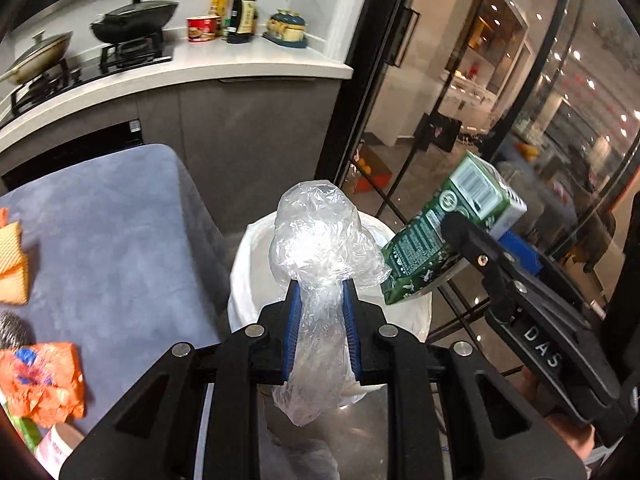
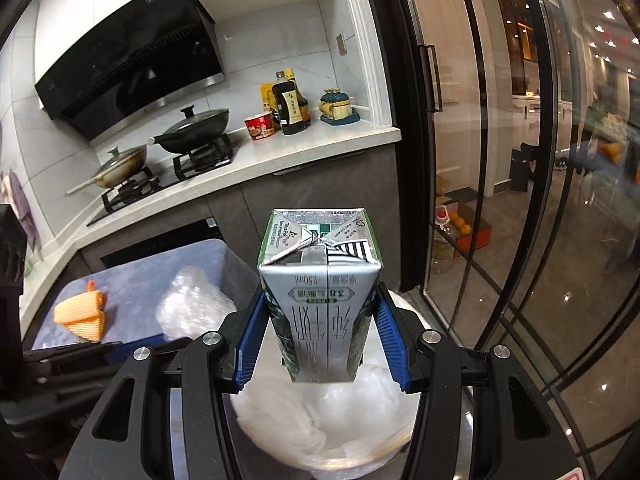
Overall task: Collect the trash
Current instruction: 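Carry the carton and clear bag over the bin and open both grippers, then move both open grippers back over the table toward the remaining trash, then grasp the red plastic bag with the left gripper while the right gripper grasps the pink cup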
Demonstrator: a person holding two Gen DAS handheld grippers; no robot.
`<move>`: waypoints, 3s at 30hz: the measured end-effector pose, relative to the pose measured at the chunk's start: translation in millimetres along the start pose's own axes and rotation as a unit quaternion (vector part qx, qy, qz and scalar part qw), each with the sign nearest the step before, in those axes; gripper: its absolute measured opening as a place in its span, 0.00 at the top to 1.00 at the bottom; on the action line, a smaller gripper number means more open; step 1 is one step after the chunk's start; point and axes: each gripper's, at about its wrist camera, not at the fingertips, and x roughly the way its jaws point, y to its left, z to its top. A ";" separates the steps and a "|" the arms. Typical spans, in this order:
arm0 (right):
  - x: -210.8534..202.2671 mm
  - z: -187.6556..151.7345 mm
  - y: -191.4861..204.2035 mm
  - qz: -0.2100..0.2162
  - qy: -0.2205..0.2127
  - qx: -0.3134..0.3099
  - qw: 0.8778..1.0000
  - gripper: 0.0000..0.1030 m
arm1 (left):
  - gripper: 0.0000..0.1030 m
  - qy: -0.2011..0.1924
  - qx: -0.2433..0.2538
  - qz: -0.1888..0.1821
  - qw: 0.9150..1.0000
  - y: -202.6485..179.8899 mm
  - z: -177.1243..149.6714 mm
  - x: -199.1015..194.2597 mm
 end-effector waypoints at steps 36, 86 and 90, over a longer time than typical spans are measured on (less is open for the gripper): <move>-47.7 -6.8 62.5 0.059 -0.033 -0.028 0.997 0.37 | 0.27 -0.077 -0.029 0.097 0.992 58.4 -17.2 -71.3; -30.6 -180.9 258.3 0.151 0.163 -0.194 0.956 0.12 | 0.11 0.030 -0.196 0.193 0.961 249.6 -238.7 -163.3; -28.7 -176.4 253.8 0.151 0.166 -0.178 0.958 0.12 | 0.38 0.052 -0.191 0.169 0.965 248.5 -242.8 -149.0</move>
